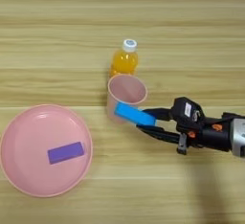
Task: Move the objects on the table
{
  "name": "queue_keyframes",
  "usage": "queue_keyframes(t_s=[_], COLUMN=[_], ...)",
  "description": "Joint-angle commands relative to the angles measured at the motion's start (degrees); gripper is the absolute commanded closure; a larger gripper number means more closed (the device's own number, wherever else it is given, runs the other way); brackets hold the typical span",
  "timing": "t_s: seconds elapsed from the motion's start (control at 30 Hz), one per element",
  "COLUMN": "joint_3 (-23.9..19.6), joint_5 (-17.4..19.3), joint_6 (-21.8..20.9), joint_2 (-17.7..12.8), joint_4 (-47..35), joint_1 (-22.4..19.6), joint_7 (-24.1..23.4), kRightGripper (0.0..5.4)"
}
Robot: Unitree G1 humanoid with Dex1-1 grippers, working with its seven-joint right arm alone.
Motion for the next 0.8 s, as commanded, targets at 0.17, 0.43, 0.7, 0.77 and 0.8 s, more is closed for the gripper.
queue_keyframes(t_s=[0.17,0.43,0.7,0.77,0.8], joint_3=[1.1,4.1,6.6,7.1,7.2], joint_5=[-2.1,-3.2,-3.6,-3.8,-3.9], joint_6=[-3.0,-3.0,-3.1,-3.2,-3.3], joint_2=[-2.5,-1.7,-0.9,-0.7,-0.7], joint_4=[0.9,4.6,9.2,10.8,11.3], joint_1=[-2.3,-3.9,-6.2,-7.0,-7.3], joint_7=[-2.3,-2.7,-2.7,-2.8,-2.8], kRightGripper=[3.99,3.99,3.99,3.99,3.99])
